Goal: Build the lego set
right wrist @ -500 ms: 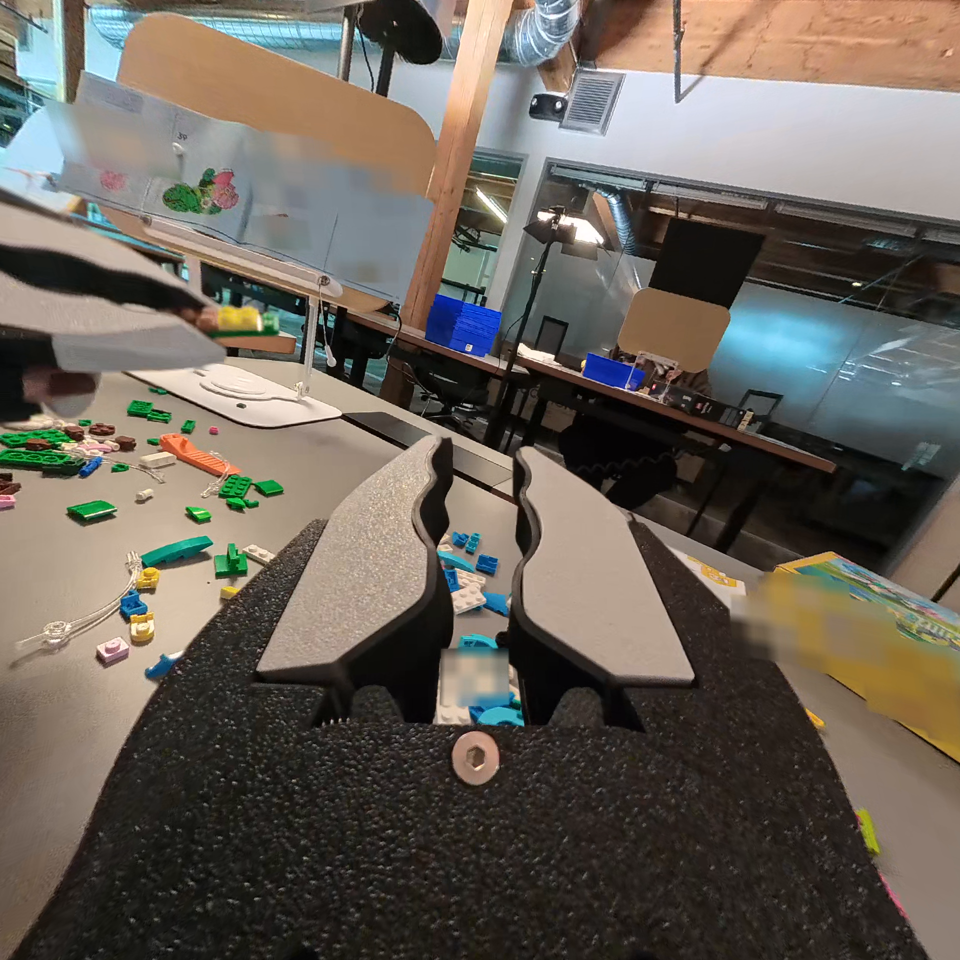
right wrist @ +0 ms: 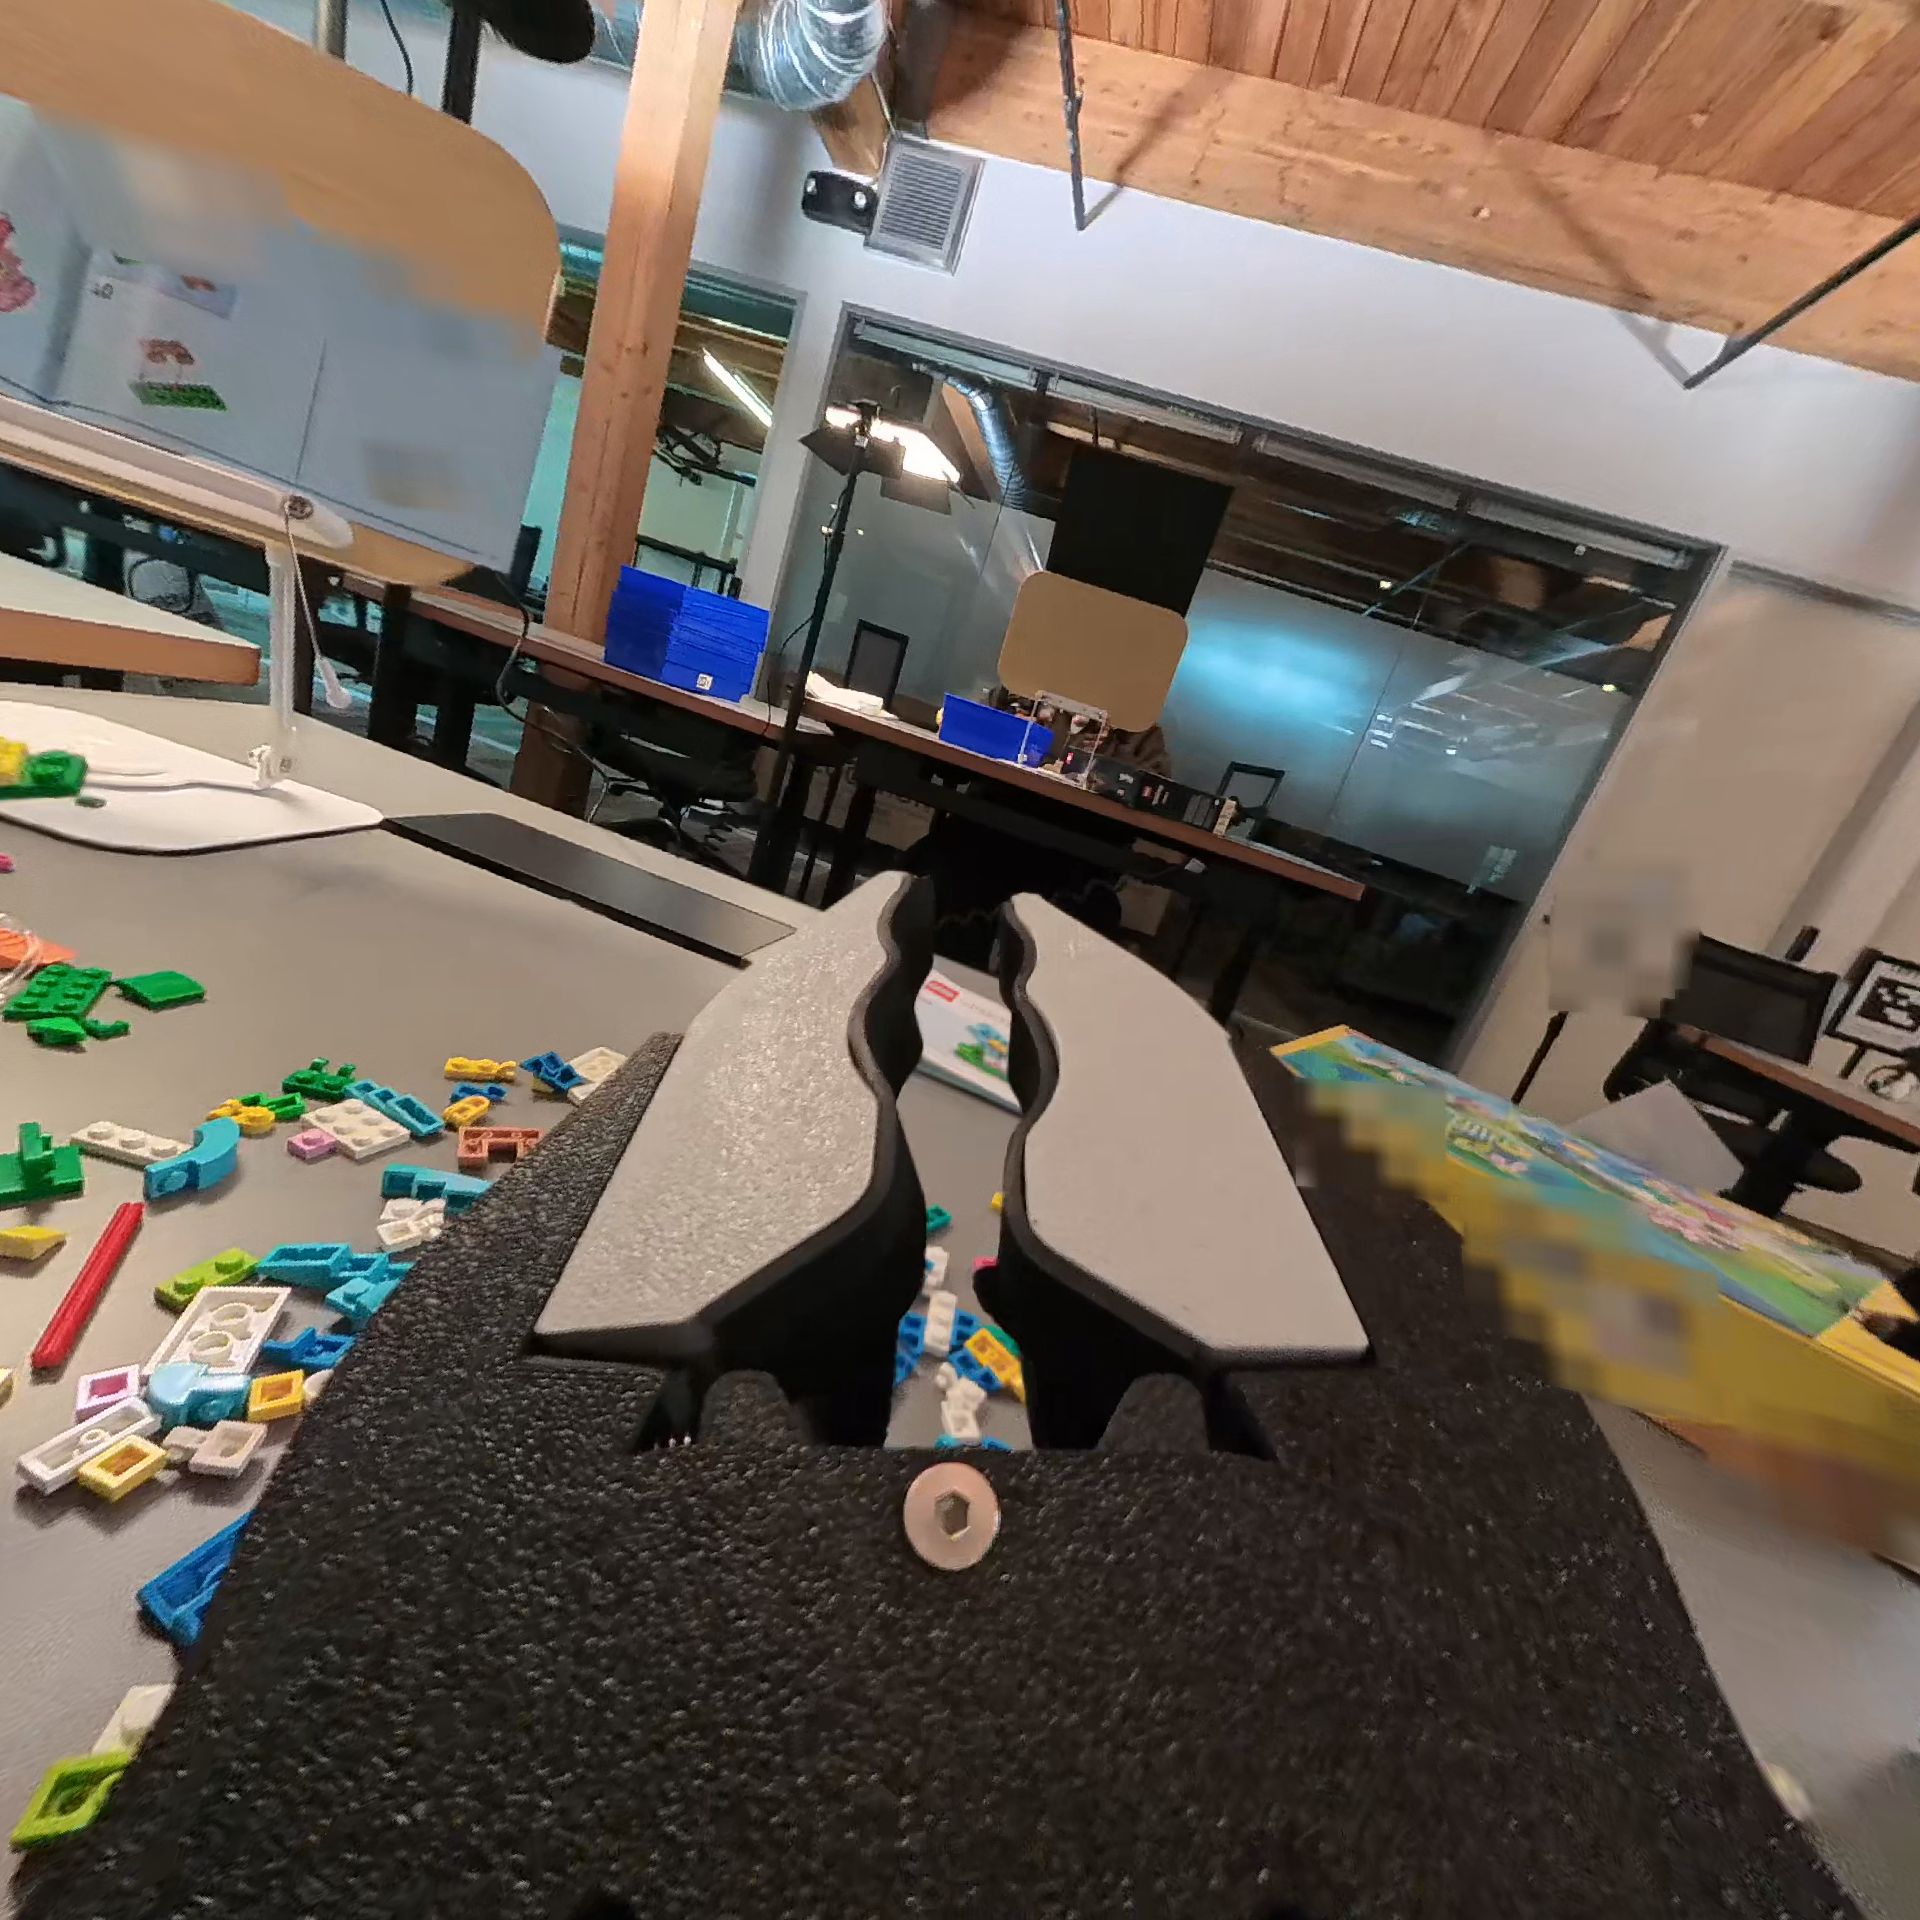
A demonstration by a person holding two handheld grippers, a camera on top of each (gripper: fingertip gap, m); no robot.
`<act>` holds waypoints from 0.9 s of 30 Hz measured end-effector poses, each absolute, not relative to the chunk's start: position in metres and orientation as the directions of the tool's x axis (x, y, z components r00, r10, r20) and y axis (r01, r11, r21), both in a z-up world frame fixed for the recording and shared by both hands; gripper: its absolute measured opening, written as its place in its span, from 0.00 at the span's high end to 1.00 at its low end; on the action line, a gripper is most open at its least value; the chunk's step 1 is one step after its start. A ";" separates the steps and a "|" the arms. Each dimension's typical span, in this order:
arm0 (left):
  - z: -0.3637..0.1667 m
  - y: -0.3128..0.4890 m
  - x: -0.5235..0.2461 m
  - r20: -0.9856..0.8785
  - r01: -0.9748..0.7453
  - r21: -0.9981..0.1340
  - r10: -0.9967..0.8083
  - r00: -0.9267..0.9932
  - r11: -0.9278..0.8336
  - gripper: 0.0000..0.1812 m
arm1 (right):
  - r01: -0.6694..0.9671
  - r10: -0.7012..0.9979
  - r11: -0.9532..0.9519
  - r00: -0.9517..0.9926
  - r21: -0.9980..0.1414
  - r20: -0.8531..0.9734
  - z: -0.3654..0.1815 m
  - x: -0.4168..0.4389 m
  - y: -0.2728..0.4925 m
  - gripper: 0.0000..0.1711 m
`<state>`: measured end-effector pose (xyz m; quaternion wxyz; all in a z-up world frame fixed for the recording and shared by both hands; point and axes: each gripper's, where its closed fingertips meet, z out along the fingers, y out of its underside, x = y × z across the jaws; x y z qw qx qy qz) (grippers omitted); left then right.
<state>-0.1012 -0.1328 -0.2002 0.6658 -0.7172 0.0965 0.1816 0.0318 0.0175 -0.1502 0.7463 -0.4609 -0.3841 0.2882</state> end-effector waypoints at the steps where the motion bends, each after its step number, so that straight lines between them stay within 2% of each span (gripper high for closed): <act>1: -0.201 -0.133 -0.101 -0.382 -0.373 -0.923 0.104 0.918 -0.094 0.90 | -0.066 0.788 0.402 0.533 -0.913 0.308 -0.154 0.030 0.018 0.93; 13: -0.202 -0.135 -0.101 -0.331 -0.325 -0.943 0.089 0.939 -0.074 0.90 | 0.005 0.727 0.587 0.438 -0.810 0.529 -0.163 0.015 -0.018 0.96; 22: -0.205 -0.131 -0.091 -0.368 -0.364 -0.928 0.041 0.929 -0.073 0.90 | -0.019 0.757 0.590 0.359 -0.807 0.546 -0.168 0.011 -0.034 0.97; 27: -0.204 -0.131 -0.091 -0.362 -0.360 -0.931 0.041 0.931 -0.059 0.90 | -0.014 0.760 0.577 0.376 -0.817 0.530 -0.168 0.022 -0.029 0.97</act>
